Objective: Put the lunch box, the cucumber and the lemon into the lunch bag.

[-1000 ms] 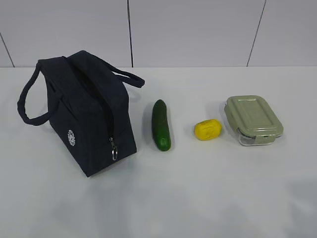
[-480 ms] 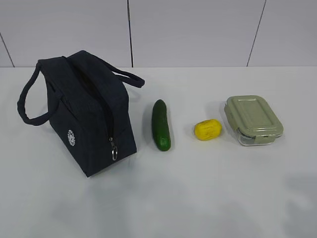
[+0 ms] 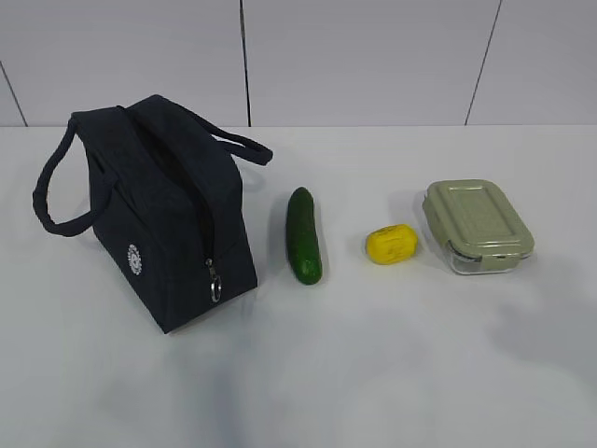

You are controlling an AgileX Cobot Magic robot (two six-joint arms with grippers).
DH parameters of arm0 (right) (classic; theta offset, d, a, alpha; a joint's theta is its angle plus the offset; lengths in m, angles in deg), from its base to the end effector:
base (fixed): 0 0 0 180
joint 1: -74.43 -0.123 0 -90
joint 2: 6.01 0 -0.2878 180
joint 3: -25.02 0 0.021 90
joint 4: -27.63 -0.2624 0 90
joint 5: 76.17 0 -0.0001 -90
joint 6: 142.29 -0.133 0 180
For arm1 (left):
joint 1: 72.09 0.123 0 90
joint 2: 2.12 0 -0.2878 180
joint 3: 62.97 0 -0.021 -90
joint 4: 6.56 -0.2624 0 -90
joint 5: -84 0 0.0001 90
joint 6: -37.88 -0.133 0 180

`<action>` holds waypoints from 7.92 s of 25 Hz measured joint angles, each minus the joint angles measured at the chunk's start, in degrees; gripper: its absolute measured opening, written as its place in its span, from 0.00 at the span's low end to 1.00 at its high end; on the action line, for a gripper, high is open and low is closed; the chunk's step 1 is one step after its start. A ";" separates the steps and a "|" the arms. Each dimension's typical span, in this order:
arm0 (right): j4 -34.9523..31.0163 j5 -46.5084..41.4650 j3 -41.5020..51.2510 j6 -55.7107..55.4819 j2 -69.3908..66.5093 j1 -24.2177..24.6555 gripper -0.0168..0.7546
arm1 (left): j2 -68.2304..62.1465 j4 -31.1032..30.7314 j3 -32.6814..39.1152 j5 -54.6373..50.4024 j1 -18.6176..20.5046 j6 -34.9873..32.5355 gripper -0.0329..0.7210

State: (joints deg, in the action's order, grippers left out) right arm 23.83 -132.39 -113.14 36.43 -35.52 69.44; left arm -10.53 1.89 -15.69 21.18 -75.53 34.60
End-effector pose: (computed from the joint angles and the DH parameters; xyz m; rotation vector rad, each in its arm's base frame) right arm 0.0957 0.0157 0.2876 -0.0613 2.2272 0.1415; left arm 0.0352 -0.0195 0.2678 0.1320 2.0599 -0.1788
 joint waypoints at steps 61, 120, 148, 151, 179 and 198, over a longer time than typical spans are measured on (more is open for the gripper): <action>-52.58 -13.31 -49.91 56.51 -82.05 19.73 0.78 | 0.00 0.00 0.00 0.00 0.00 0.00 0.36; -67.39 -11.42 -51.68 59.60 -109.13 33.17 0.77 | 0.00 0.00 0.00 0.00 0.00 0.00 0.36; -68.56 -11.28 -51.68 57.02 -112.19 29.09 0.77 | 0.00 0.00 0.00 0.00 0.00 0.00 0.36; -68.56 -11.15 -51.68 56.49 -113.09 29.09 0.77 | 0.00 0.00 0.00 0.00 0.00 0.00 0.36; -66.21 -11.12 -51.79 50.97 -113.17 27.03 0.65 | 0.00 0.00 0.00 0.00 0.00 0.00 0.36; -66.49 -11.87 -51.79 50.05 -113.17 27.03 0.54 | 0.00 0.00 0.00 0.00 0.00 0.00 0.36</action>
State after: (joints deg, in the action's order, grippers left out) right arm -42.66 -144.26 -164.93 86.48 -148.70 96.47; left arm -10.53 1.89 -15.69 21.18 -75.53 34.60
